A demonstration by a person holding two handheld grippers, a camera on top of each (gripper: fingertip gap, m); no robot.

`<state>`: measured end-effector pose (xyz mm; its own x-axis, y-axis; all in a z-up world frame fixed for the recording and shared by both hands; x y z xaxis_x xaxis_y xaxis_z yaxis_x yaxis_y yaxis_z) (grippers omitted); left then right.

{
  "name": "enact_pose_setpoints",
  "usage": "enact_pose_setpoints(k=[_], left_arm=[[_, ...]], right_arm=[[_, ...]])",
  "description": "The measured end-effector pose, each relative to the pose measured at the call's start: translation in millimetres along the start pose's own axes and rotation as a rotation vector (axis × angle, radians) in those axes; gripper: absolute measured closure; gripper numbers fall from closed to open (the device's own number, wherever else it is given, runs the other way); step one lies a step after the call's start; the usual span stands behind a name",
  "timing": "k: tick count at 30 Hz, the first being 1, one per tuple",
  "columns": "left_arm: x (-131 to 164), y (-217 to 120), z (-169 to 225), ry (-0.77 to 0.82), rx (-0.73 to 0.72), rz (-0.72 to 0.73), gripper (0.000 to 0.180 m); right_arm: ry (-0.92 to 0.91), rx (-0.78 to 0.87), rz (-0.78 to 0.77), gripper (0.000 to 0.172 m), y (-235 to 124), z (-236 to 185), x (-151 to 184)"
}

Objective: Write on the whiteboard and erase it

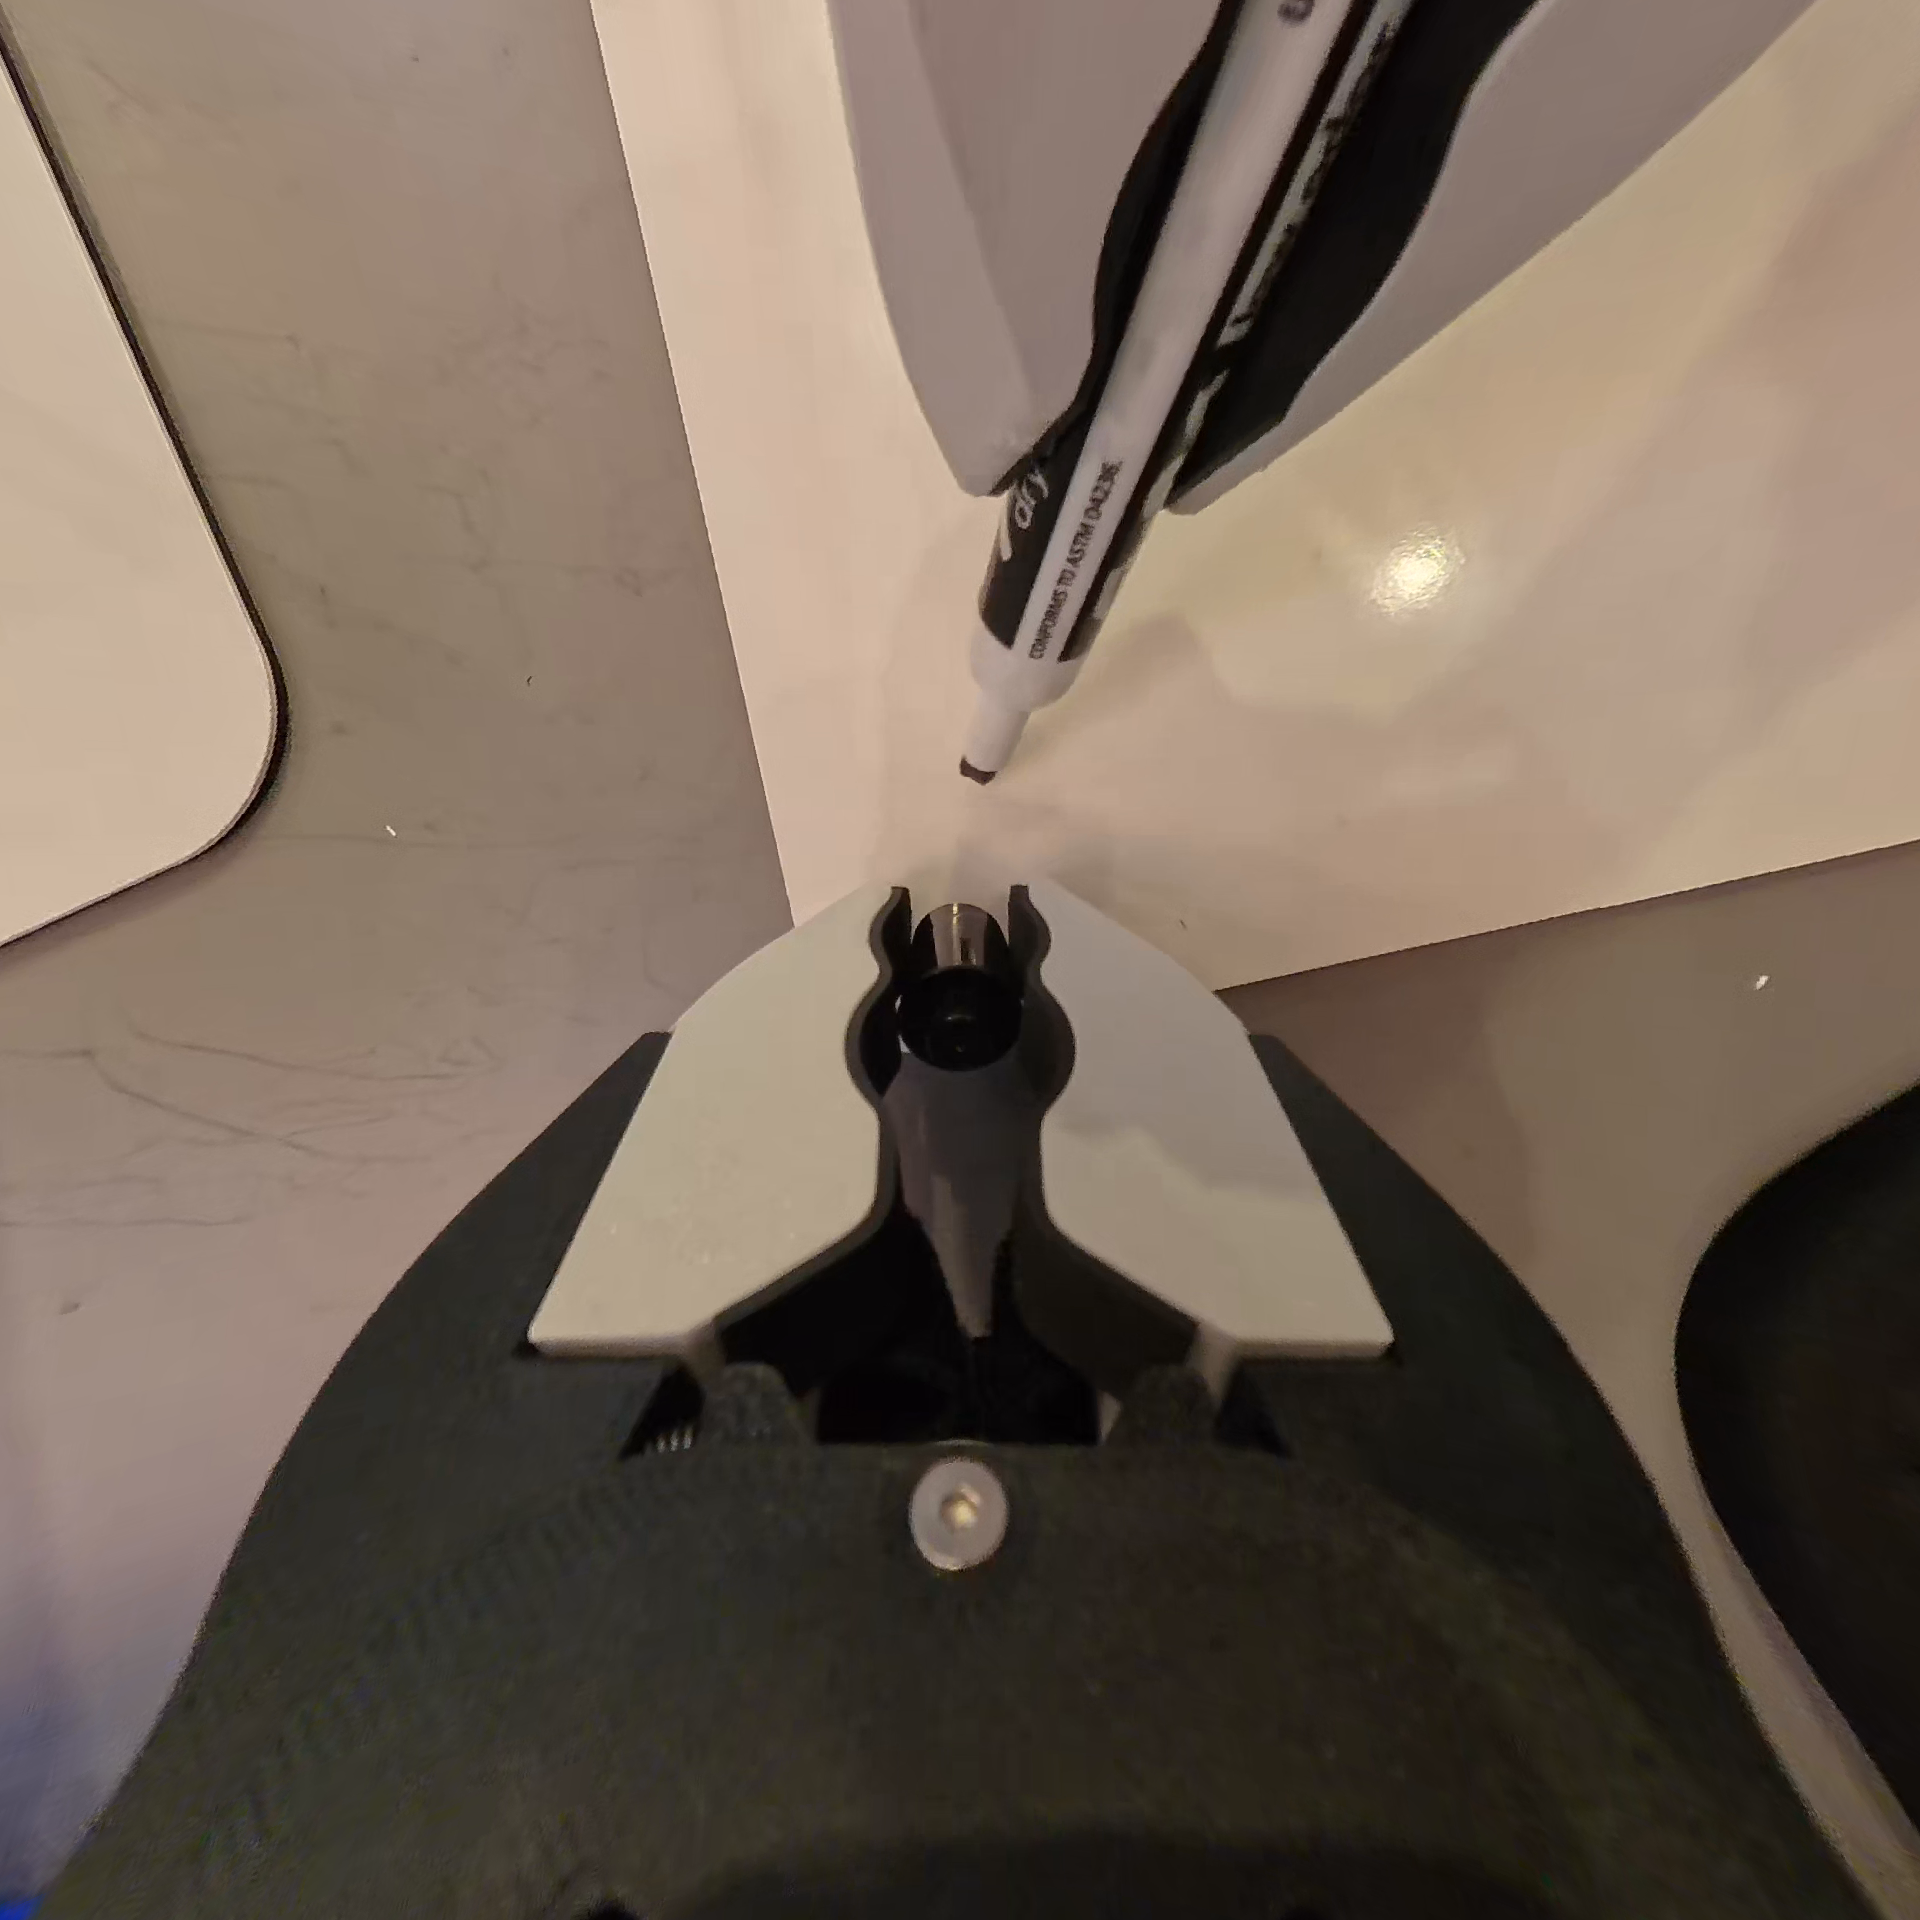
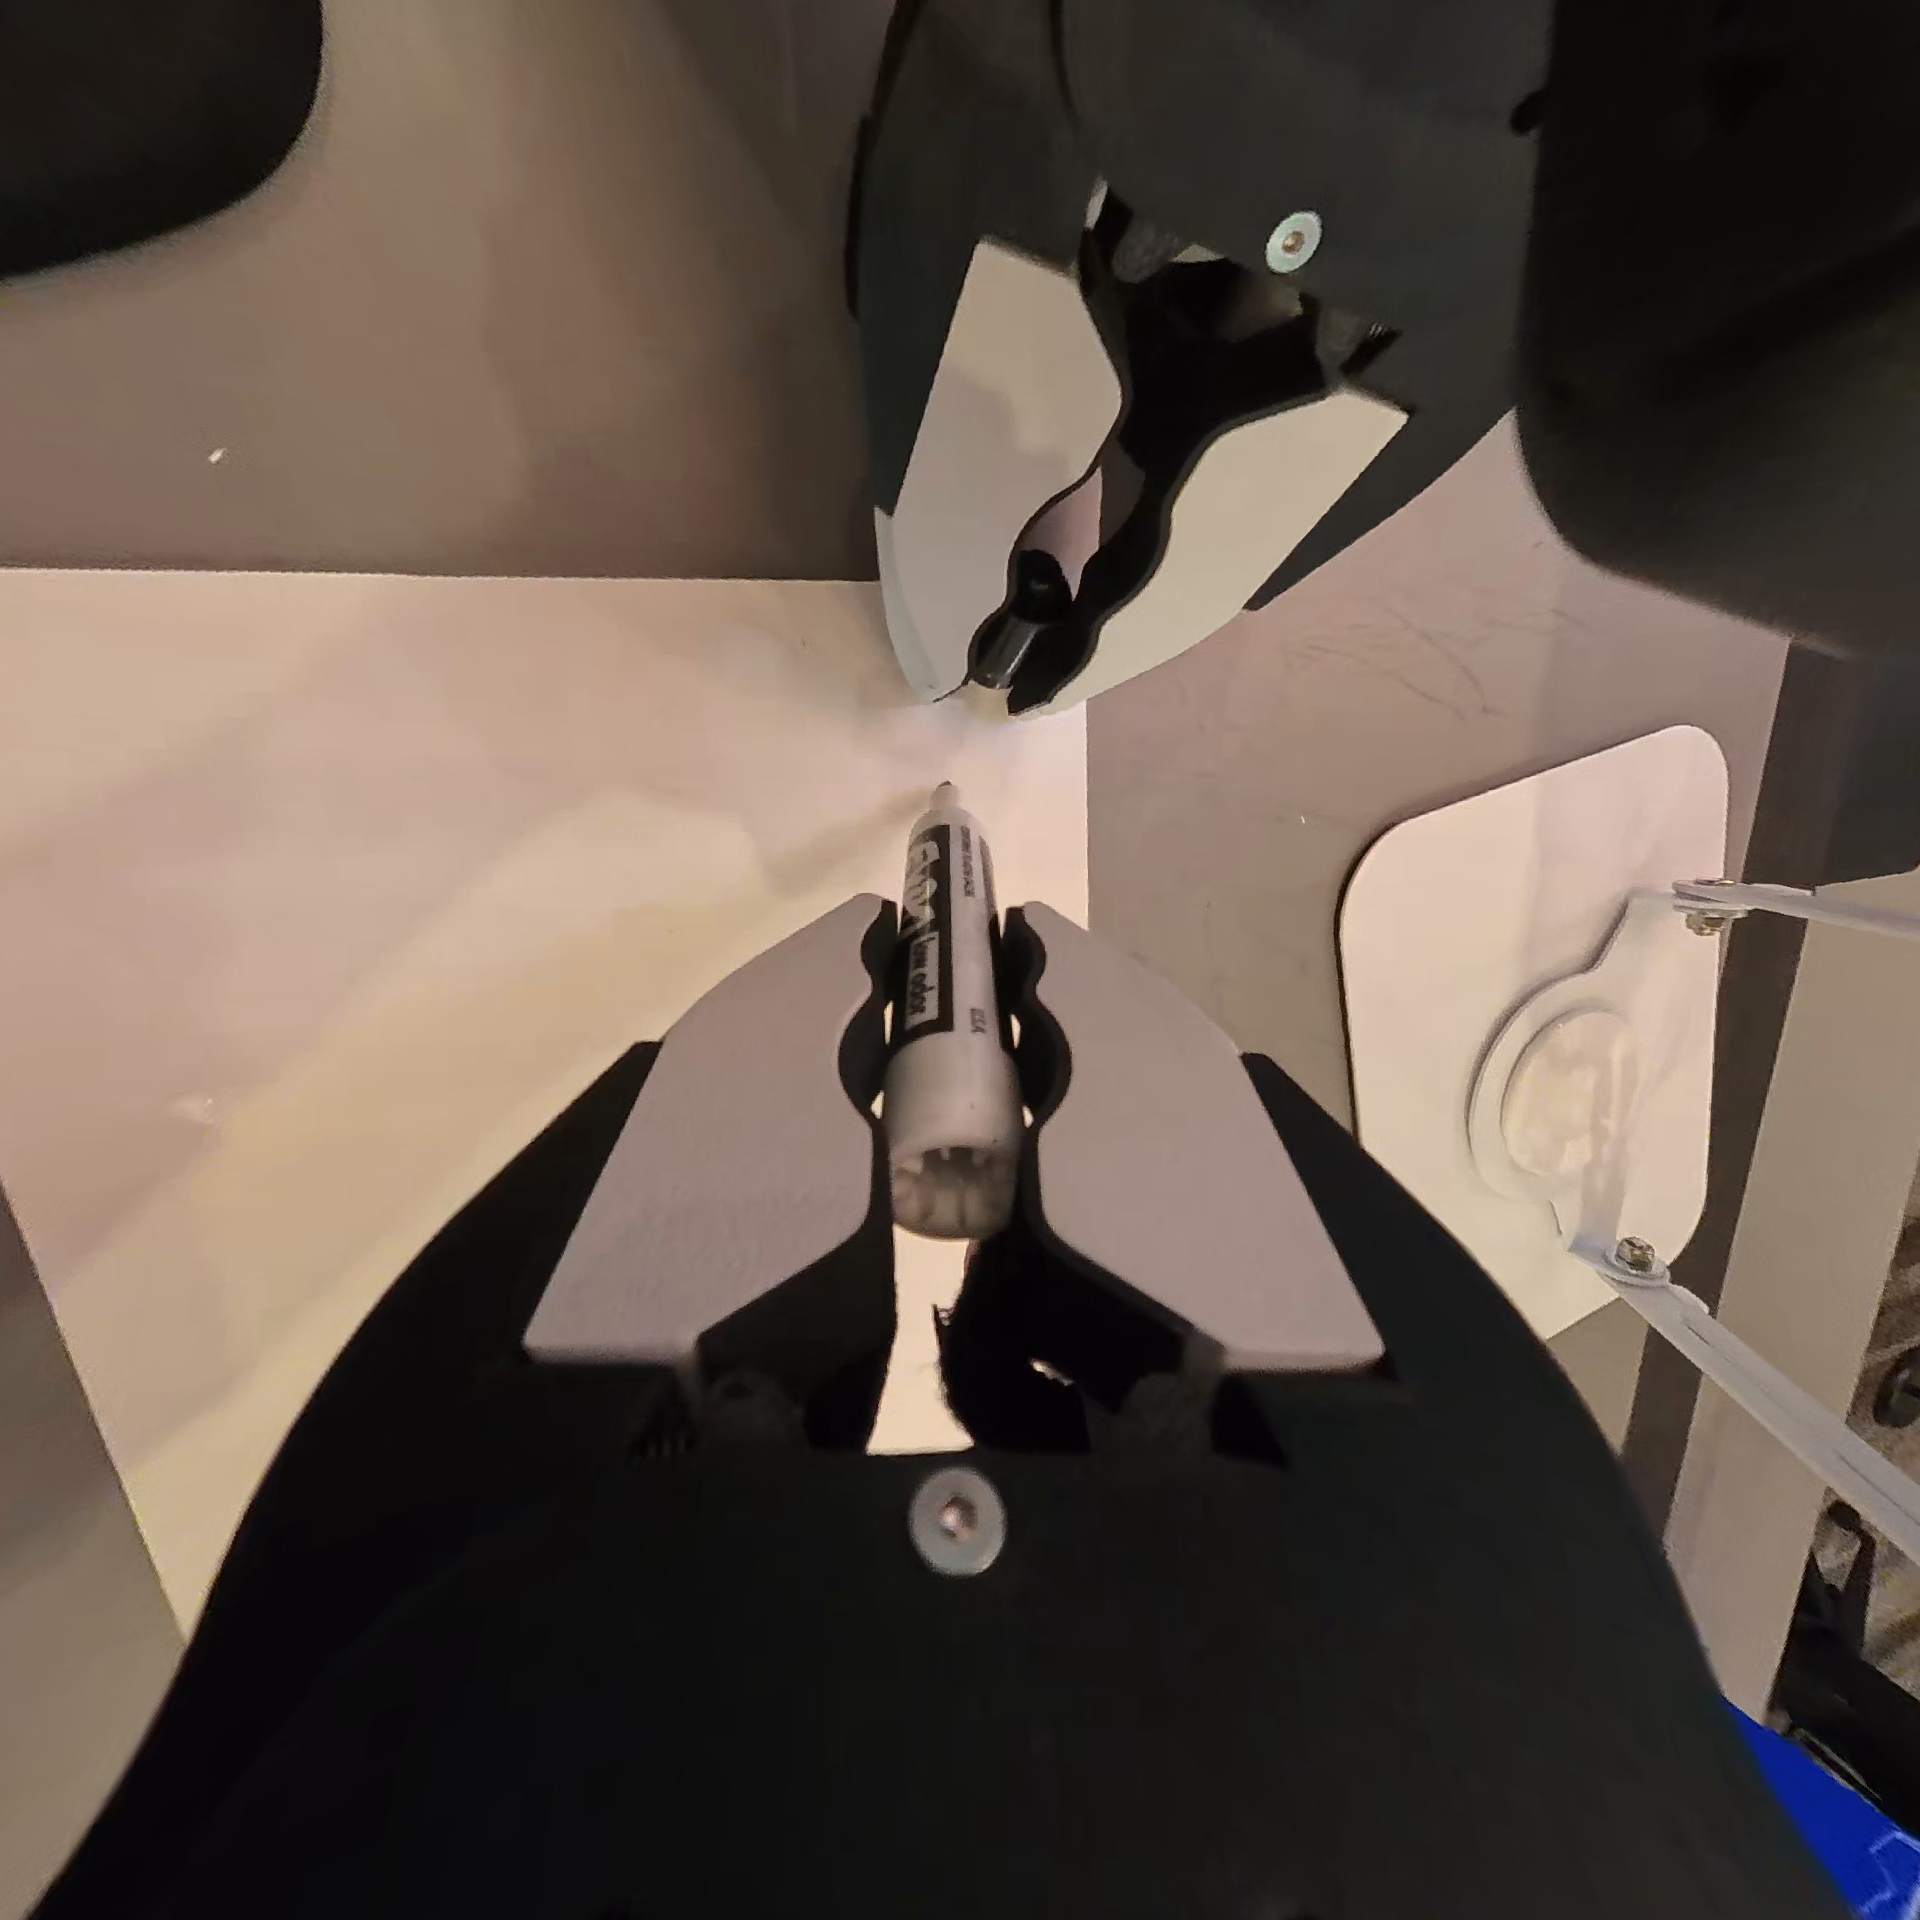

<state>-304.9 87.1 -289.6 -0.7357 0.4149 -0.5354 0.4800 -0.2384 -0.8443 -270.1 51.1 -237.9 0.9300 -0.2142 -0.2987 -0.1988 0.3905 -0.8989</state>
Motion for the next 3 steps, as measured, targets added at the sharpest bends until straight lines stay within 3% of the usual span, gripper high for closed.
enact_pose_setpoints(k=[1, 3], left_arm=[[0.0, -0.1, 0.0, 0.001, 0.000, -0.001, 0.162], [0.0, -0.1, 0.1, 0.000, 0.001, 0.000, 0.162]], right_arm=[[-0.006, 0.000, -0.007, 0.151, 1.2, 0.2, 0.4], [-0.015, 0.003, -0.019, 0.151, 3.3, 0.8, 1.2]])
Point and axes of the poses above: each gripper's, where its closed fingertips meet, y out along the fingers, x out of its underside, z = x × y across the jaws, the point moved 1 cm from there along -y, back along the fingers, and after that the axes turned 1 degree about -z, right-handed, at the moved point
